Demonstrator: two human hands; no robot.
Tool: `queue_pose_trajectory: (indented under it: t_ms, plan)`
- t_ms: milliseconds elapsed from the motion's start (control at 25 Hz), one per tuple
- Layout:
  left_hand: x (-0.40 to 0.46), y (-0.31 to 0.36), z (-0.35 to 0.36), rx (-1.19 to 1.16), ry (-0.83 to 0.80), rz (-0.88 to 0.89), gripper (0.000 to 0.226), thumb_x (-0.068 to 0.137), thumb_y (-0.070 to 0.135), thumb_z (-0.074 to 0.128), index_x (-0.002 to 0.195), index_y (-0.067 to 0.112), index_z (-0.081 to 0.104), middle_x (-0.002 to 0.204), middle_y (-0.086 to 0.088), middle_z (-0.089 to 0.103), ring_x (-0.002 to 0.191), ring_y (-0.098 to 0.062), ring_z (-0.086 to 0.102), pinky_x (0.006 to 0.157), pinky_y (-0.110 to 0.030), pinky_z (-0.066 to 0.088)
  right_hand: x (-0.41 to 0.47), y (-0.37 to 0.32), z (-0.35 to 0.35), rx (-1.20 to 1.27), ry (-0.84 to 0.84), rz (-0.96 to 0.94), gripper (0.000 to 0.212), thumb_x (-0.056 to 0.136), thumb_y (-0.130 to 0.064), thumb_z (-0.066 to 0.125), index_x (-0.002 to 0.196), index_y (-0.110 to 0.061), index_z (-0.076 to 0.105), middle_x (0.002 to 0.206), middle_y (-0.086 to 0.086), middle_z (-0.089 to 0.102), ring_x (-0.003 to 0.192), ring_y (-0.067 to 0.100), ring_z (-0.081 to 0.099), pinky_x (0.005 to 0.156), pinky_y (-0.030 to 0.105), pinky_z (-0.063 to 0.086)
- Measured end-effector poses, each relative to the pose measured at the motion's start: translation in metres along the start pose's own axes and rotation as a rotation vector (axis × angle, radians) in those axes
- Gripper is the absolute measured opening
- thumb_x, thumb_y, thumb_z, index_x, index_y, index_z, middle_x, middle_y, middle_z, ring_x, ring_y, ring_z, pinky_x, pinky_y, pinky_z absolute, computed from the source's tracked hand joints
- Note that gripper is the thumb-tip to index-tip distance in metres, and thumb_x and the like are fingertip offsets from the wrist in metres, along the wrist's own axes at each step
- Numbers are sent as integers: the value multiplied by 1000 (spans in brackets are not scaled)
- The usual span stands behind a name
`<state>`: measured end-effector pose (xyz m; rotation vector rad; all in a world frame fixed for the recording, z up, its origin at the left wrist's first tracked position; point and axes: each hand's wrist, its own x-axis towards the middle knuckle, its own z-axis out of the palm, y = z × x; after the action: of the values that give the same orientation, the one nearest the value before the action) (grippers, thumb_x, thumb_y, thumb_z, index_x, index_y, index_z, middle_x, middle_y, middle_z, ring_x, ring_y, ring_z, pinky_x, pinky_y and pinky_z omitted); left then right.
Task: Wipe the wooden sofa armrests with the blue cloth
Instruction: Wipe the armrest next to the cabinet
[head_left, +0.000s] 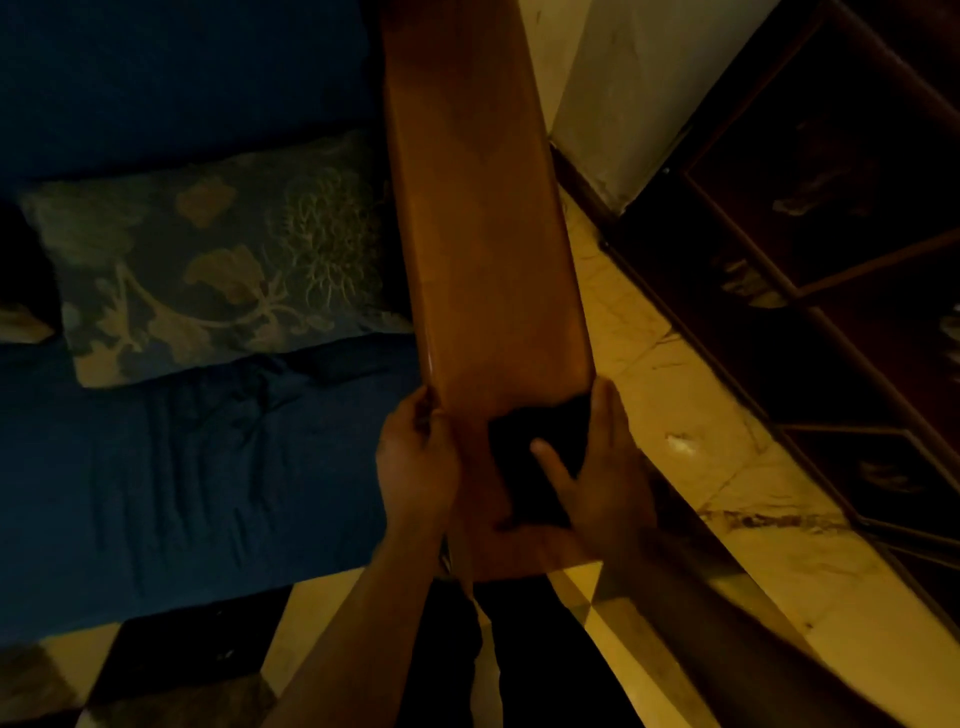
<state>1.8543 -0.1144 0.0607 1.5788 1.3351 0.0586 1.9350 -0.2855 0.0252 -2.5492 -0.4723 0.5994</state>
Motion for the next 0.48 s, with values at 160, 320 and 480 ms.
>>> queue_pose_trajectory:
  t_ms: [160, 320, 480]
  plan:
    - [-14, -8, -2, -71, -10, -78, 29, 105, 30, 46, 125, 26, 67, 114, -3, 72, 102, -23, 69, 87, -44, 57, -79, 9, 28, -411, -35, -195, 90, 94, -74, 35, 163, -20, 14, 172, 9, 9, 157, 40, 11, 124, 56, 19]
    - [-20, -25, -15, -154, -20, -166, 34, 107, 36, 42, 87, 28, 69, 87, 1, 73, 86, -21, 71, 71, -36, 54, -56, -37, 53, -436, -82, -535, 96, 88, -71, 49, 164, -23, 14, 172, 8, 11, 158, 39, 9, 125, 58, 12]
    - [-7, -35, -22, -289, 15, -247, 33, 108, 35, 43, 105, 17, 70, 94, -1, 71, 91, -19, 69, 81, -37, 54, 45, -99, 53, -496, -50, -507, 94, 90, -58, 52, 164, -22, 7, 173, 10, 1, 158, 38, -3, 127, 57, 0]
